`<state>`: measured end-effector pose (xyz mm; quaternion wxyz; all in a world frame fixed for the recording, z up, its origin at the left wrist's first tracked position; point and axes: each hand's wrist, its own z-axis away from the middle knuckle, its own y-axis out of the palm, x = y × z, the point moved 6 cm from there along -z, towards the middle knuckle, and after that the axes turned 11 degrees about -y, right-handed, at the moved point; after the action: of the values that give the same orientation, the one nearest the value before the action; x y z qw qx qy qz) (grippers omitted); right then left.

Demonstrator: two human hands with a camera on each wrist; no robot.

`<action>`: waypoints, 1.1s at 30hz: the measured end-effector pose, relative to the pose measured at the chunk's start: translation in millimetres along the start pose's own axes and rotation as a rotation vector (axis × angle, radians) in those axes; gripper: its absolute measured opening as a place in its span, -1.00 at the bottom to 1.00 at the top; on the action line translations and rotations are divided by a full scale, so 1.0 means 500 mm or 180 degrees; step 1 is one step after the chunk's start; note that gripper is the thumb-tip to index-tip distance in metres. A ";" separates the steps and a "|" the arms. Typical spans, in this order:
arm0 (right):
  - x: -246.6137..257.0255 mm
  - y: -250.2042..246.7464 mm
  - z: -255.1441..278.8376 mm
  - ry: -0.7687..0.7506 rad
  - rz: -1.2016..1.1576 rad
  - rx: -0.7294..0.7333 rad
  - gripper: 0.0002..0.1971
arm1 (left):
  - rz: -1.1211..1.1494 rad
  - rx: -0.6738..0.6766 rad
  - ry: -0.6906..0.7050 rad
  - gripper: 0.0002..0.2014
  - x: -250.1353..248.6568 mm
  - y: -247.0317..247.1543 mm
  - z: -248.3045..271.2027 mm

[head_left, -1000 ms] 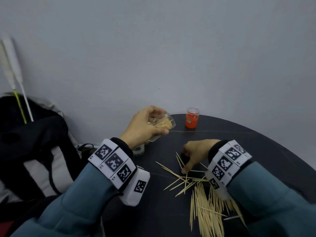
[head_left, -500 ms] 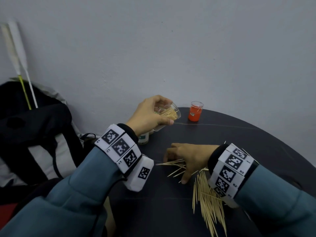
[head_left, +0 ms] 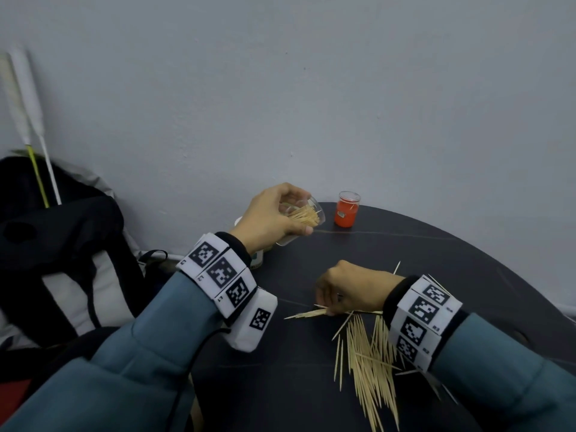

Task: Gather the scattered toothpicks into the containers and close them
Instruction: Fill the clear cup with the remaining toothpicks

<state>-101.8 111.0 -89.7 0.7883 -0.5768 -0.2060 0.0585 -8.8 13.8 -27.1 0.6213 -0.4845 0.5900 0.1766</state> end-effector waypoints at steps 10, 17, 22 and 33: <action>-0.035 0.019 0.021 0.0797 0.0935 0.0500 -0.72 | -0.0093 0.0010 0.0041 -0.47 0.002 0.014 0.003; -0.043 0.007 0.040 0.0909 0.1024 0.0445 -0.77 | -0.0145 0.0071 -0.0001 -0.46 0.002 0.025 0.008; -0.048 0.008 0.043 0.0959 0.0954 0.0559 -0.75 | -0.0112 0.0126 -0.0015 -0.46 -0.003 0.033 0.012; -0.100 -0.030 0.075 0.0760 -0.0232 -0.0685 -0.86 | -0.0125 0.0203 -0.0042 -0.48 -0.001 0.039 0.013</action>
<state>-164.2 122.9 -79.0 0.7424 -0.6529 -0.1367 -0.0615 -20.6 28.5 -35.5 0.6436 -0.4748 0.5816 0.1486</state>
